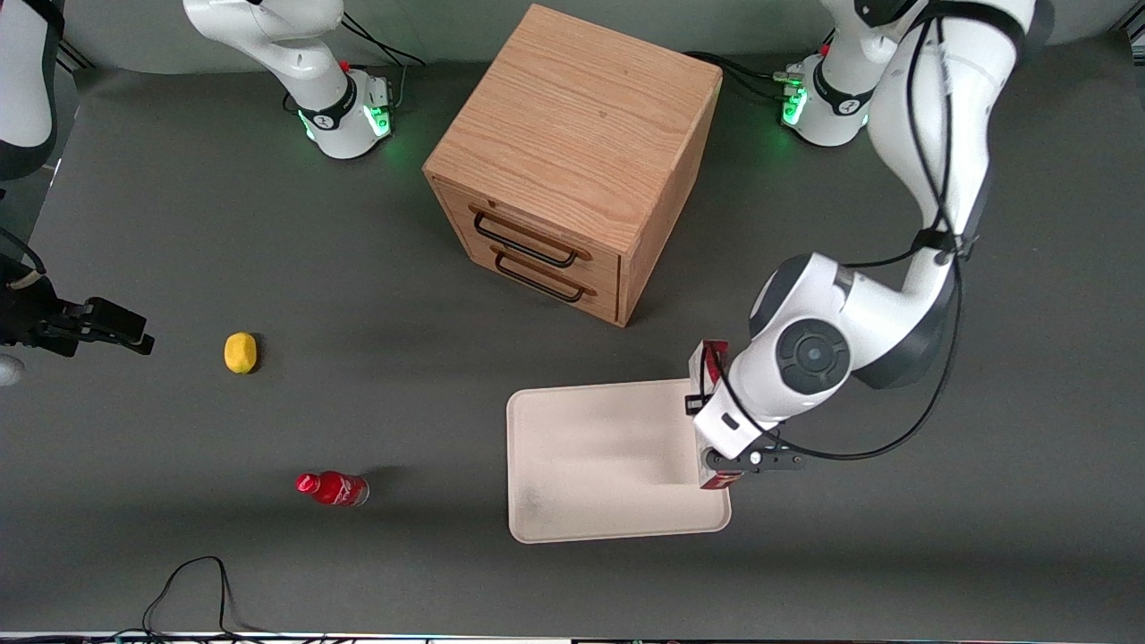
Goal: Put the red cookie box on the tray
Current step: 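Carry the held cookie box over the white tray with the left gripper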
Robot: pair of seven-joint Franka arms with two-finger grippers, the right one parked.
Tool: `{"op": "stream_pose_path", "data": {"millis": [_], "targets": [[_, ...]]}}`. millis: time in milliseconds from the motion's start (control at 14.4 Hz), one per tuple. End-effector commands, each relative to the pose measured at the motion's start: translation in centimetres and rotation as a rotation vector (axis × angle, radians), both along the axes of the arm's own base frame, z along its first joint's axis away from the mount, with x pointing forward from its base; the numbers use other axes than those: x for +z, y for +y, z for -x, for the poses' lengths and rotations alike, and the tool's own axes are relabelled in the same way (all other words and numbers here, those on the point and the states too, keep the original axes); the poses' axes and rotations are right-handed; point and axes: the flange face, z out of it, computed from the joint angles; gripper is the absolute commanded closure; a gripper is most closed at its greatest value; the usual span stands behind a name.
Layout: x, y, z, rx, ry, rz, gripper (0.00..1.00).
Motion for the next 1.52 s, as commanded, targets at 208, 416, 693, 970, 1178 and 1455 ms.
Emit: {"op": "stream_pose_path", "data": {"millis": [208, 416, 693, 970, 1178, 1455], "targets": [[-4.1, -0.6, -1.4, 0.092, -0.048, 0.0, 1.0], [-5.0, -0.2, -1.6, 0.1, -0.054, -0.002, 0.91], [-5.2, -1.0, -1.2, 0.094, -0.076, 0.012, 0.0], [-3.9, -0.9, -1.3, 0.088, -0.085, 0.012, 0.0], [0.6, 0.2, -1.1, 0.077, -0.12, 0.013, 0.0], [7.3, 7.1, 1.3, 0.021, -0.131, -0.053, 0.0]]}}
